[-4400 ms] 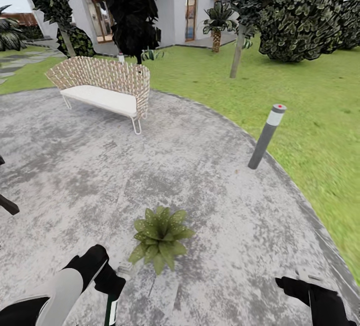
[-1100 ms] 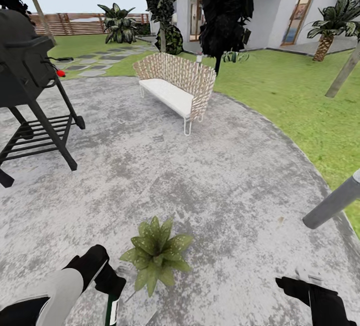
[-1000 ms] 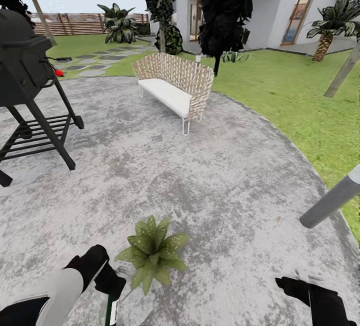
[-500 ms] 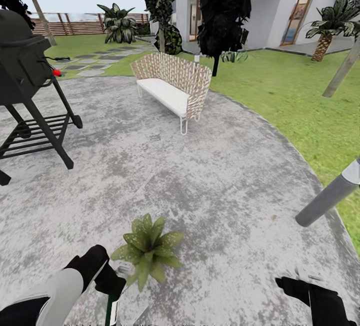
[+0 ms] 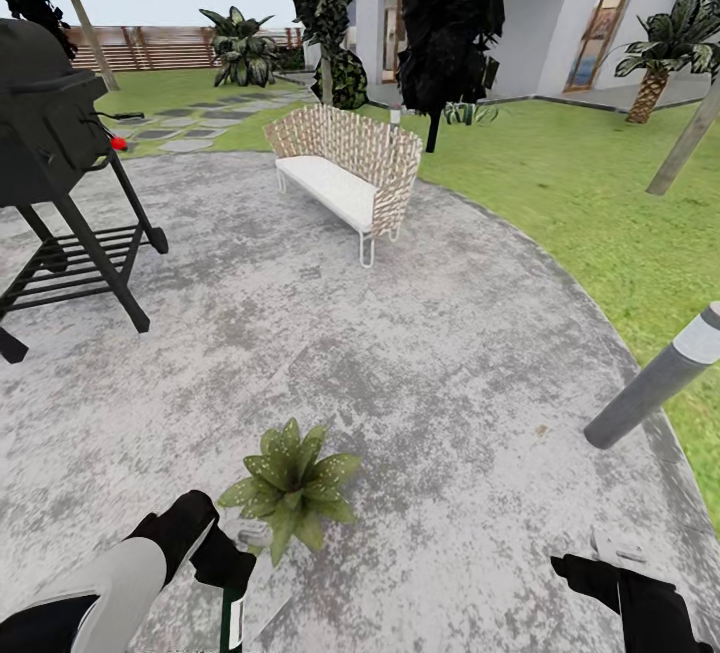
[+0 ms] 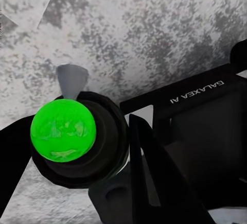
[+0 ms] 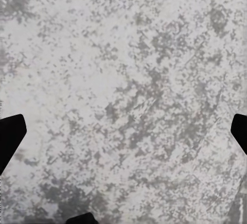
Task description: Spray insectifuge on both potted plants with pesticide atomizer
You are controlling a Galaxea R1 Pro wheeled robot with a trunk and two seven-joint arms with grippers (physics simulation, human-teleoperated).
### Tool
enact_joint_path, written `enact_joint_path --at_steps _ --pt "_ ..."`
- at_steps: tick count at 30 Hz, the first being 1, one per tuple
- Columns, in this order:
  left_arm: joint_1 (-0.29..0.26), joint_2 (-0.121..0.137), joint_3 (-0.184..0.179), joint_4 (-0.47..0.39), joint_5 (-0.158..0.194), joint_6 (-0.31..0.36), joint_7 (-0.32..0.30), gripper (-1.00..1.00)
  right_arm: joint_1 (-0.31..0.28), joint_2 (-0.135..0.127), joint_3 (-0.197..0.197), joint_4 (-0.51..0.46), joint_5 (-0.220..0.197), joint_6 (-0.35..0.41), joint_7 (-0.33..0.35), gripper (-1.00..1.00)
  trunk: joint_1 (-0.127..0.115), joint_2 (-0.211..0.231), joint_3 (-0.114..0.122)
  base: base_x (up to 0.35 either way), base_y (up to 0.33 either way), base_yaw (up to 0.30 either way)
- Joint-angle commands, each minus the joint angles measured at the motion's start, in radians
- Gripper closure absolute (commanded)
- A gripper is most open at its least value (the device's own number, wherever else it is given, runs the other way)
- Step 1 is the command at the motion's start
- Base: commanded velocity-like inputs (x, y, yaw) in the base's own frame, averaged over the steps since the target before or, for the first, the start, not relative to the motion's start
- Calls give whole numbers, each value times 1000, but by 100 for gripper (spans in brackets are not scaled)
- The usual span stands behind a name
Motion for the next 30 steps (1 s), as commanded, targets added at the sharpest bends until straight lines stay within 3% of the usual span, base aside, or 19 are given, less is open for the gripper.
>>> enact_joint_path --at_steps 1,8,14,21,28,30 --pt "0 0 8 -2 -11 6 -6 100 -1 0 -3 -2 9 2 9 -100 0 0 -1 -1 0 203" --pt "-1 2 5 -17 -19 54 -6 100 -1 0 -3 -2 9 1 9 -100 0 0 -1 0 0 60" --pt "-2 1 2 -134 -28 147 -11 100 -1 0 -3 -2 9 1 9 -100 0 0 -1 0 0 2" --pt "-2 -13 -8 -152 -30 162 -11 100 -1 0 -3 -2 9 1 9 -100 0 0 -1 0 0 -19" --pt "-2 -14 -141 -151 -29 162 -12 100 -1 0 -3 -2 9 2 9 -100 0 0 -1 0 0 -204" --pt "-2 -14 -153 -151 -29 163 -12 100 -1 0 -3 -2 9 2 9 -100 0 0 -1 0 0 -84"
